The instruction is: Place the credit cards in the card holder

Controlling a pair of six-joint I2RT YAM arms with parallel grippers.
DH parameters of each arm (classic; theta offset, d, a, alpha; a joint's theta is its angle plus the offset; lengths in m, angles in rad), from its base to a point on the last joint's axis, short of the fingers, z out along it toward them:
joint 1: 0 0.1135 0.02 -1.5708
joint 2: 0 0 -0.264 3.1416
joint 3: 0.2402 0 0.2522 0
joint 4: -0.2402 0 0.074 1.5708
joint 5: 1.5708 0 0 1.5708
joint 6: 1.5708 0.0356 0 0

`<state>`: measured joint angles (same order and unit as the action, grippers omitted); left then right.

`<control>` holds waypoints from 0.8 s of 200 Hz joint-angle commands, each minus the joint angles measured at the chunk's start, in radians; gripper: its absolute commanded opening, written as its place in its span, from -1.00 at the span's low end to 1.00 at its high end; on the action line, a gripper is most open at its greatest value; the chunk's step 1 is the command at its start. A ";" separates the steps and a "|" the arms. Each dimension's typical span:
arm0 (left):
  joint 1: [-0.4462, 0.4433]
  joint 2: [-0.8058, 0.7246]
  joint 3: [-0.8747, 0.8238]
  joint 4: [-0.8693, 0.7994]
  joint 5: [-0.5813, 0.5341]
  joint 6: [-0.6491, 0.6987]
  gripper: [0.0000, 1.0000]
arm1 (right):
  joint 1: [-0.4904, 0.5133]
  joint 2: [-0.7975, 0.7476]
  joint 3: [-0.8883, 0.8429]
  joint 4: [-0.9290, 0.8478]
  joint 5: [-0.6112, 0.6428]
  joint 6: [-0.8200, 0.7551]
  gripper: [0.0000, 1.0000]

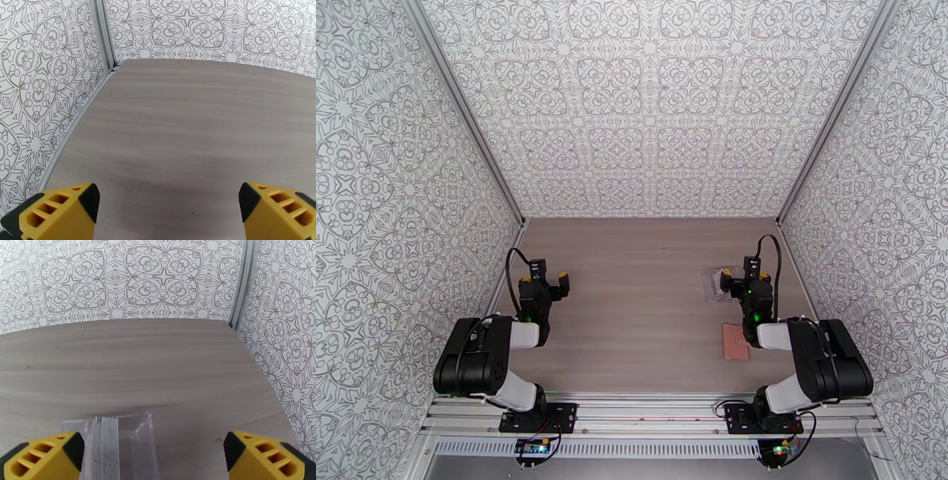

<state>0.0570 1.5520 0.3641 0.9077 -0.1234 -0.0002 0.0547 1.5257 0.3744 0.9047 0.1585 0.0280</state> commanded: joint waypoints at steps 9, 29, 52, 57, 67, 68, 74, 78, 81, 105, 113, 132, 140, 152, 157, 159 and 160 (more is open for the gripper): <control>0.004 -0.010 0.017 -0.013 0.017 -0.013 0.99 | -0.007 0.001 -0.002 0.009 -0.015 -0.007 0.98; 0.004 -0.010 0.018 -0.013 0.018 -0.012 0.99 | -0.007 0.001 -0.001 0.009 -0.015 -0.007 0.98; 0.001 -0.010 0.017 -0.015 0.016 -0.010 0.99 | -0.006 0.001 -0.001 0.008 -0.014 -0.007 0.98; 0.002 -0.010 0.018 -0.015 0.015 -0.010 0.99 | -0.007 0.002 -0.001 0.008 -0.013 -0.006 0.98; 0.002 -0.010 0.018 -0.014 0.015 -0.010 0.99 | -0.007 0.002 -0.002 0.010 -0.015 -0.007 0.98; 0.002 -0.010 0.018 -0.015 0.016 -0.010 0.99 | -0.006 0.001 -0.002 0.010 -0.015 -0.007 0.98; 0.002 -0.010 0.019 -0.014 0.016 -0.010 0.99 | -0.006 0.002 -0.001 0.009 -0.015 -0.007 0.98; 0.001 -0.010 0.018 -0.015 0.016 -0.010 0.99 | -0.007 0.000 -0.001 0.009 -0.016 -0.007 0.98; 0.002 -0.010 0.018 -0.015 0.016 -0.010 0.99 | -0.007 0.000 -0.002 0.007 -0.015 -0.007 0.98; 0.002 -0.010 0.018 -0.014 0.016 -0.011 0.99 | -0.007 0.002 -0.001 0.008 -0.015 -0.007 0.98; 0.003 -0.010 0.019 -0.015 0.016 -0.010 0.99 | -0.007 0.000 0.001 0.008 -0.015 -0.007 0.98; 0.002 -0.010 0.018 -0.015 0.015 -0.010 0.99 | -0.007 0.000 -0.001 0.008 -0.016 -0.007 0.98; 0.002 -0.010 0.019 -0.015 0.015 -0.010 0.99 | -0.007 0.001 -0.001 0.008 -0.014 -0.007 0.98; 0.002 -0.010 0.018 -0.014 0.016 -0.010 0.99 | -0.007 0.001 -0.001 0.007 -0.016 -0.007 0.98; 0.002 -0.010 0.018 -0.015 0.015 -0.010 0.99 | -0.007 0.001 -0.001 0.007 -0.016 -0.007 0.98; 0.001 -0.010 0.018 -0.015 0.015 -0.009 0.99 | -0.007 0.000 -0.001 0.008 -0.015 -0.007 0.98; 0.002 -0.010 0.019 -0.015 0.016 -0.009 0.99 | -0.006 0.000 -0.001 0.008 -0.015 -0.007 0.98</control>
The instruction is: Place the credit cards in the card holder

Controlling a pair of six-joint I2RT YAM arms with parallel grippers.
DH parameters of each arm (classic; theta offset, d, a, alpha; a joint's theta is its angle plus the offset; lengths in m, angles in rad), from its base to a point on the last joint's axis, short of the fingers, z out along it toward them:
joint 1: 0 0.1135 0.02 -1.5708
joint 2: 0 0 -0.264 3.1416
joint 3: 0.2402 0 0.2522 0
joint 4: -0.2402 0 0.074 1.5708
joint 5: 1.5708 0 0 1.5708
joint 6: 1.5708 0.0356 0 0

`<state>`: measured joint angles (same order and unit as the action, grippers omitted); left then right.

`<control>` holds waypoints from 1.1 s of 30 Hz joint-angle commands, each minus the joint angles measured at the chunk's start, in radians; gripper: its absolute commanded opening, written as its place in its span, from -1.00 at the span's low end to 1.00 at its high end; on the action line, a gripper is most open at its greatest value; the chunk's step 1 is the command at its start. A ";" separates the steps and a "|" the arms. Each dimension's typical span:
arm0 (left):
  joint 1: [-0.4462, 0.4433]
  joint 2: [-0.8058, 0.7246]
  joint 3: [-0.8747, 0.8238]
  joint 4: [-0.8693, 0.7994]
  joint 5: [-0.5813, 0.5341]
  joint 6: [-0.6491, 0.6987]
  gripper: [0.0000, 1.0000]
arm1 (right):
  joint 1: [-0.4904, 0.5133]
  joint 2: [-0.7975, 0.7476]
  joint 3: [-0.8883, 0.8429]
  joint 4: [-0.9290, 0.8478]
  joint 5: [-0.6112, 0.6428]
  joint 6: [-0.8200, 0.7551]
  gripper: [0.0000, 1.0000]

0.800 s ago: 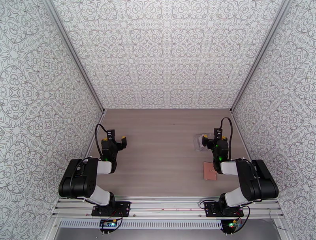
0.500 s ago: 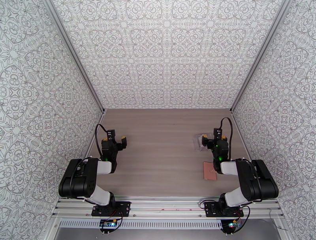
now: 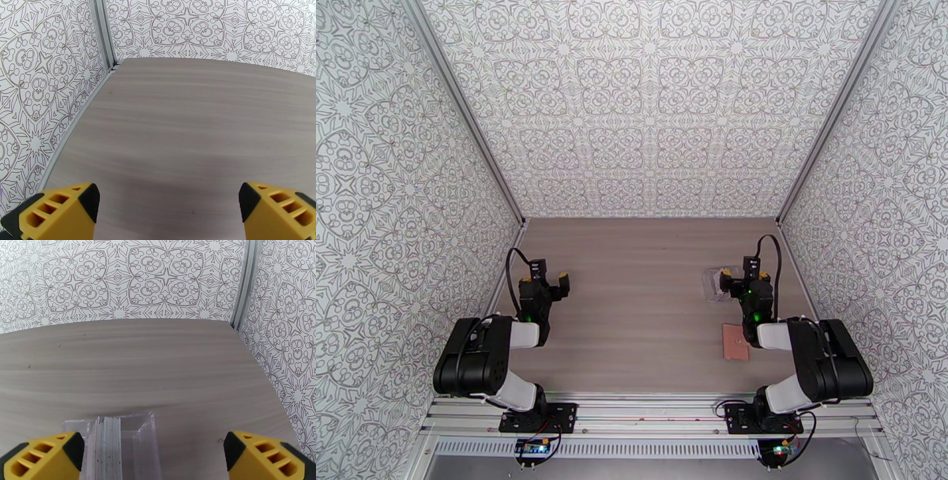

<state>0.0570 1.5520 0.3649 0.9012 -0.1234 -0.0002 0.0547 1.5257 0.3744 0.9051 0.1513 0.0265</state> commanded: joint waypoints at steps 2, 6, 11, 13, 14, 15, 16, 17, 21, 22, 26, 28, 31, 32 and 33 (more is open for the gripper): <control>0.003 -0.010 0.018 -0.008 0.015 -0.010 0.99 | -0.006 0.001 -0.001 0.007 -0.009 -0.005 0.98; 0.003 -0.010 0.019 -0.008 0.016 -0.009 0.99 | -0.007 0.000 -0.001 0.007 -0.008 -0.005 0.98; 0.003 -0.010 0.017 -0.010 0.019 -0.010 0.99 | -0.007 0.001 0.000 0.006 -0.007 -0.004 0.98; 0.003 -0.010 0.018 -0.009 0.018 -0.011 0.99 | -0.007 0.001 -0.002 0.007 -0.007 -0.004 0.98; 0.002 -0.010 0.018 -0.009 0.018 -0.010 0.99 | -0.007 0.001 -0.001 0.008 -0.008 -0.004 0.98; 0.002 -0.010 0.018 -0.010 0.018 -0.010 0.99 | -0.007 0.001 -0.002 0.007 -0.008 -0.004 0.98; 0.003 -0.010 0.018 -0.010 0.019 -0.011 0.99 | -0.007 0.001 0.000 0.007 -0.008 -0.004 0.98; 0.004 -0.010 0.018 -0.010 0.018 -0.012 0.99 | -0.006 0.002 -0.002 0.007 -0.009 -0.004 0.98; -0.023 -0.014 0.008 0.015 -0.055 -0.004 0.99 | -0.010 0.000 0.001 0.002 -0.014 0.000 0.98; -0.051 -0.039 -0.002 0.021 -0.136 0.004 0.99 | -0.009 -0.003 0.000 0.007 0.000 -0.001 0.98; -0.156 -0.292 0.049 -0.222 -0.287 0.049 0.99 | -0.009 -0.152 0.014 -0.147 0.048 0.016 0.98; -0.142 -0.413 0.126 -0.408 -0.247 -0.064 0.99 | -0.009 -0.264 0.047 -0.291 0.077 0.047 0.98; -0.041 -0.537 0.298 -0.789 -0.066 -0.305 0.99 | -0.010 -0.411 0.113 -0.503 0.137 0.213 0.98; 0.013 -0.554 0.342 -0.884 0.017 -0.395 0.99 | -0.010 -0.460 0.146 -0.610 0.150 0.287 0.98; 0.064 -0.562 0.371 -0.952 0.096 -0.472 0.99 | -0.010 -0.493 0.179 -0.691 0.123 0.305 0.98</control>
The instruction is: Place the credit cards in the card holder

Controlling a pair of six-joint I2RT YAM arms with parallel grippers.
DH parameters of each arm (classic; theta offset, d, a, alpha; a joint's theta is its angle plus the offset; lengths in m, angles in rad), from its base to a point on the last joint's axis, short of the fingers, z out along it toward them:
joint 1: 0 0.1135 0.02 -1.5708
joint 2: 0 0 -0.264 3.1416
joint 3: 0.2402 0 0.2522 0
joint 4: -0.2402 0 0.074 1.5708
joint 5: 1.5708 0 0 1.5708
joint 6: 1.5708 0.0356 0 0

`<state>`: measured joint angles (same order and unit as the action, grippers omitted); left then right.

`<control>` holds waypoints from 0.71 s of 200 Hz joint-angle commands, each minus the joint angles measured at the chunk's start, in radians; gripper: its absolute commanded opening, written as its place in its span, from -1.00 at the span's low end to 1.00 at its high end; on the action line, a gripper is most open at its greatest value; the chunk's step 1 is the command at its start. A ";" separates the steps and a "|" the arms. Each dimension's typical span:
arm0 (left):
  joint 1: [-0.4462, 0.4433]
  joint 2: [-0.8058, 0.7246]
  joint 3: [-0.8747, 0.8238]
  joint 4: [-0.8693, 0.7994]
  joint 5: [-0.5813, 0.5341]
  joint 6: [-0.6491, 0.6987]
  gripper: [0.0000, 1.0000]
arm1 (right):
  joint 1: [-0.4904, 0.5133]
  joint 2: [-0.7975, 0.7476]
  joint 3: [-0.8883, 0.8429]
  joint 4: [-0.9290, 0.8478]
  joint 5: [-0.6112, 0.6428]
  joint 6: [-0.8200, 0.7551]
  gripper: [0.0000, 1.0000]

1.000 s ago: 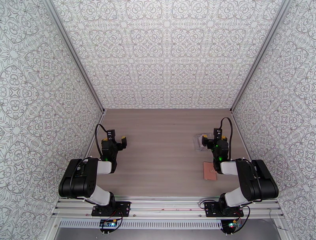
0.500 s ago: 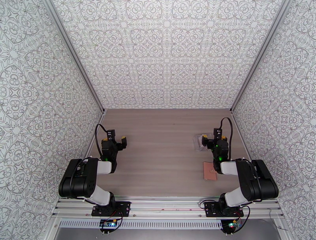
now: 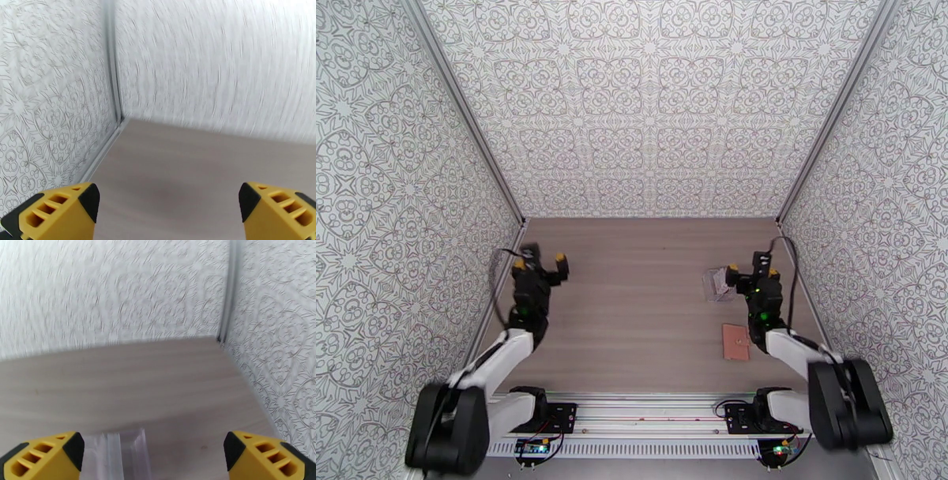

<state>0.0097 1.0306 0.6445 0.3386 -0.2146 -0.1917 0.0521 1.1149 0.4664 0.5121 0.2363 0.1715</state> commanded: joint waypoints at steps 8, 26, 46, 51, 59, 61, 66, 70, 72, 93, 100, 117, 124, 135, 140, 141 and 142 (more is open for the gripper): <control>0.195 -0.051 0.115 -0.471 0.325 -0.379 0.99 | -0.008 -0.101 0.142 -0.413 -0.035 0.138 0.98; 0.335 -0.048 0.116 -0.536 0.677 -0.474 0.99 | -0.007 -0.082 0.236 -0.605 -0.091 0.168 0.98; 0.428 -0.004 0.157 -0.687 0.949 -0.483 0.92 | -0.006 -0.028 0.334 -0.784 -0.153 0.184 0.98; 0.438 0.012 0.174 -0.739 0.993 -0.452 0.85 | -0.008 -0.014 0.358 -0.826 -0.163 0.184 0.98; 0.439 0.032 0.204 -0.843 1.009 -0.388 0.75 | -0.008 0.011 0.394 -0.887 -0.170 0.186 0.98; 0.438 0.035 0.211 -0.873 1.006 -0.369 0.73 | -0.008 0.018 0.403 -0.901 -0.173 0.183 0.98; 0.429 0.043 0.223 -0.930 0.988 -0.334 0.66 | -0.008 0.032 0.423 -0.931 -0.178 0.176 0.98; 0.414 0.044 0.229 -0.963 0.964 -0.308 0.62 | -0.008 0.048 0.436 -0.951 -0.182 0.170 0.98; 0.407 0.043 0.230 -0.976 0.948 -0.298 0.61 | -0.008 0.055 0.442 -0.963 -0.182 0.167 0.98; 0.292 0.011 0.229 -1.045 0.809 -0.238 0.59 | -0.013 0.125 0.484 -1.043 -0.196 0.150 0.92; 0.259 0.006 0.242 -1.068 0.786 -0.219 0.59 | -0.016 0.146 0.490 -1.058 -0.209 0.145 0.91; 0.179 0.003 0.275 -1.125 0.676 -0.175 0.59 | -0.029 0.195 0.503 -1.078 -0.236 0.136 0.84; 0.157 0.005 0.280 -1.148 0.634 -0.161 0.58 | -0.036 0.215 0.512 -1.089 -0.241 0.129 0.80; 0.131 0.005 0.273 -1.165 0.596 -0.150 0.56 | -0.049 0.247 0.527 -1.108 -0.253 0.109 0.66; 0.119 0.004 0.268 -1.168 0.583 -0.153 0.55 | -0.052 0.263 0.535 -1.118 -0.257 0.103 0.63; 0.115 0.004 0.268 -1.170 0.581 -0.154 0.55 | -0.053 0.265 0.537 -1.121 -0.259 0.101 0.62; 0.110 0.004 0.267 -1.170 0.579 -0.154 0.55 | -0.053 0.268 0.538 -1.122 -0.260 0.101 0.61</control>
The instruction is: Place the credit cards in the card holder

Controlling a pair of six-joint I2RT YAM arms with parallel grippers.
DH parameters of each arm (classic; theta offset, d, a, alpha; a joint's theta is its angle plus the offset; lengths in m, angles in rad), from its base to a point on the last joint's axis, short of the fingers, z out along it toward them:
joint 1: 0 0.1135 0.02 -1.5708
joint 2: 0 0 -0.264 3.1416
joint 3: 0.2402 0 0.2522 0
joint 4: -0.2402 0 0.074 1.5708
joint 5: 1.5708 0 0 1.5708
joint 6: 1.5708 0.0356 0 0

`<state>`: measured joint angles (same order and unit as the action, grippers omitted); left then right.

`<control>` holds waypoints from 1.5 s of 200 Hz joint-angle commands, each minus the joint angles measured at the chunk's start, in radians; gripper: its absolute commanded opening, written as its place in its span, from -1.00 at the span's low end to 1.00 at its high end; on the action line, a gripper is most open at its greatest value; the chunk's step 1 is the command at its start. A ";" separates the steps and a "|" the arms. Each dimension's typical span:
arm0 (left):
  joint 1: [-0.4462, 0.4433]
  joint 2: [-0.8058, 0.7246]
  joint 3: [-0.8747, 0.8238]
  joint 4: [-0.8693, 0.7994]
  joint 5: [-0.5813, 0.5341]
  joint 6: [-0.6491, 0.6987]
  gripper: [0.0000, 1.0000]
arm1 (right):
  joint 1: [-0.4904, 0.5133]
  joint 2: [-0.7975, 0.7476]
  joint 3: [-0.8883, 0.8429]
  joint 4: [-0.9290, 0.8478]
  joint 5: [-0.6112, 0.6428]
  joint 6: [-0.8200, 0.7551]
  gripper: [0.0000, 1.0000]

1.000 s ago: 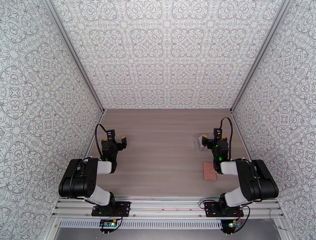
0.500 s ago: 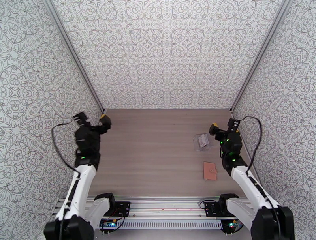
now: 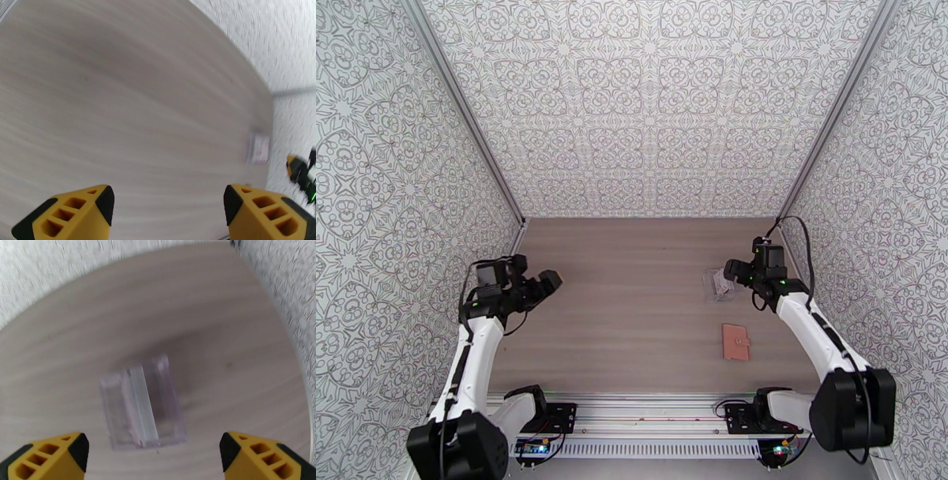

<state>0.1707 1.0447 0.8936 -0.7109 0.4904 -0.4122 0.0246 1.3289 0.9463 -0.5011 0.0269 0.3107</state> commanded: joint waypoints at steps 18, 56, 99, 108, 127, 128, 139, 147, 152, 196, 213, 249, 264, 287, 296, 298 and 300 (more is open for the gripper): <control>-0.118 -0.007 0.021 -0.122 -0.126 0.075 0.55 | -0.036 0.084 0.066 -0.113 -0.066 -0.047 0.44; -0.134 0.006 0.023 -0.128 -0.114 0.080 0.47 | -0.087 0.141 0.076 -0.082 -0.108 -0.049 0.19; -0.135 0.010 0.022 -0.124 -0.117 0.080 0.37 | -0.153 0.230 0.156 -0.105 -0.175 -0.094 -0.62; -0.135 0.012 0.022 -0.124 -0.117 0.079 0.36 | -0.155 0.241 0.169 -0.101 -0.201 -0.108 -0.55; -0.135 0.013 0.022 -0.124 -0.113 0.080 0.35 | -0.155 0.271 0.192 -0.097 -0.248 -0.118 -0.37; -0.135 0.014 0.022 -0.124 -0.113 0.080 0.35 | -0.154 0.273 0.194 -0.097 -0.249 -0.118 -0.36; -0.135 0.014 0.022 -0.124 -0.109 0.080 0.34 | -0.154 0.296 0.206 -0.101 -0.250 -0.123 -0.31; -0.137 0.013 0.023 -0.125 -0.111 0.081 0.33 | -0.155 0.317 0.217 -0.110 -0.246 -0.131 -0.30; -0.137 0.013 0.022 -0.125 -0.111 0.082 0.33 | -0.155 0.333 0.229 -0.118 -0.240 -0.134 -0.29; -0.137 0.021 0.027 -0.127 -0.103 0.089 0.24 | -0.154 0.408 0.267 -0.141 -0.282 -0.153 -0.31; -0.138 0.020 0.025 -0.126 -0.101 0.088 0.24 | -0.154 0.422 0.266 -0.138 -0.298 -0.153 -0.33; -0.139 0.026 0.026 -0.126 -0.093 0.089 0.22 | -0.152 0.444 0.257 -0.126 -0.346 -0.152 -0.52; -0.140 0.027 0.025 -0.125 -0.093 0.089 0.21 | -0.150 0.439 0.247 -0.113 -0.364 -0.153 -0.59; -0.147 0.025 0.027 -0.127 -0.095 0.089 0.20 | -0.135 0.442 0.243 -0.108 -0.373 -0.158 -0.74; -0.148 0.026 0.027 -0.129 -0.096 0.089 0.20 | -0.126 0.445 0.244 -0.108 -0.378 -0.161 -0.80; -0.148 0.026 0.027 -0.128 -0.097 0.090 0.20 | -0.124 0.445 0.244 -0.109 -0.378 -0.162 -0.81; -0.148 0.026 0.026 -0.129 -0.097 0.090 0.20 | -0.122 0.445 0.244 -0.109 -0.378 -0.162 -0.83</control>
<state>0.0334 1.0641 0.8978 -0.8127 0.3882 -0.3359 -0.1257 1.7554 1.1946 -0.6193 -0.3050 0.1596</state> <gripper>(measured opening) 0.602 0.128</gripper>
